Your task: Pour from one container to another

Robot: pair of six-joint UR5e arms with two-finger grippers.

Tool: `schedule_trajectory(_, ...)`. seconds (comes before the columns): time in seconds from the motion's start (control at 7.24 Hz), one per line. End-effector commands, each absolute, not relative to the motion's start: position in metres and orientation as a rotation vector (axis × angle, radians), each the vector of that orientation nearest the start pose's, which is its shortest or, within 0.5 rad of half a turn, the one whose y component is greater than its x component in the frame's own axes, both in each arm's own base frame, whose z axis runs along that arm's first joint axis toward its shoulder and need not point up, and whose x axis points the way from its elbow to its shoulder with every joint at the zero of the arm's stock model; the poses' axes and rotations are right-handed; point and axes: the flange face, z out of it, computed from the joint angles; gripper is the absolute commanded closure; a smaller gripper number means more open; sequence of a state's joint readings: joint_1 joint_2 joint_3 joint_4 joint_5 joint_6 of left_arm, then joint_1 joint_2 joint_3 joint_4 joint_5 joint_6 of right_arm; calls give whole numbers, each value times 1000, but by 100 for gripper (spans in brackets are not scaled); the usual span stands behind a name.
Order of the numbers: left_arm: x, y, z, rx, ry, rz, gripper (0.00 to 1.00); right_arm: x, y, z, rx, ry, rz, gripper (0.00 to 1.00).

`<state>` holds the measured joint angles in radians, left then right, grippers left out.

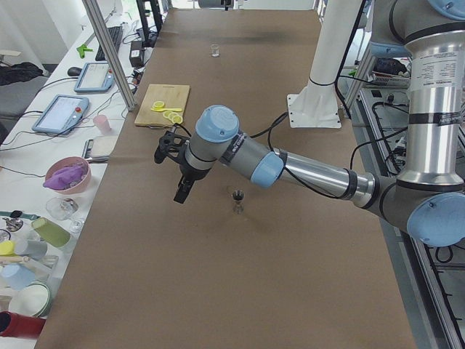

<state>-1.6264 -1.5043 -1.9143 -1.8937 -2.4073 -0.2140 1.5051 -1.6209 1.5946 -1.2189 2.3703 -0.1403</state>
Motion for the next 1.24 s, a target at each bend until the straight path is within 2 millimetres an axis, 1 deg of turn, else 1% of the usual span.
schedule_trajectory(0.0, -53, -429, 444, 510, 910, -62, 3, 6, -494, 629, 421, -786, -418, 0)
schedule_trajectory(0.14, -38, -418, 435, 519, 893, -84, 3, -7, -495, 623, 479, -783, -470, 0)
schedule_trajectory(0.28, -27, -410, 430, 532, 862, -102, 3, -13, -495, 619, 529, -774, -508, 0)
schedule_trajectory(0.41, -15, -404, 426, 551, 833, -116, 3, -36, -497, 619, 536, -778, -560, 0)
schedule_trajectory(0.55, -5, -394, 423, 578, 806, -126, 4, -38, -500, 606, 573, -772, -565, 0)
schedule_trajectory(0.69, 6, -384, 427, 630, 795, -134, 4, -48, -516, 599, 589, -770, -586, 0)
schedule_trajectory(0.83, 16, -375, 431, 671, 791, -156, 3, -49, -523, 588, 630, -765, -621, 0)
schedule_trajectory(0.97, 22, -369, 435, 691, 790, -159, 3, -51, -518, 589, 659, -777, -630, 1)
schedule_trajectory(1.1, 30, -357, 437, 765, 791, -166, 3, -59, -517, 604, 639, -780, -641, 1)
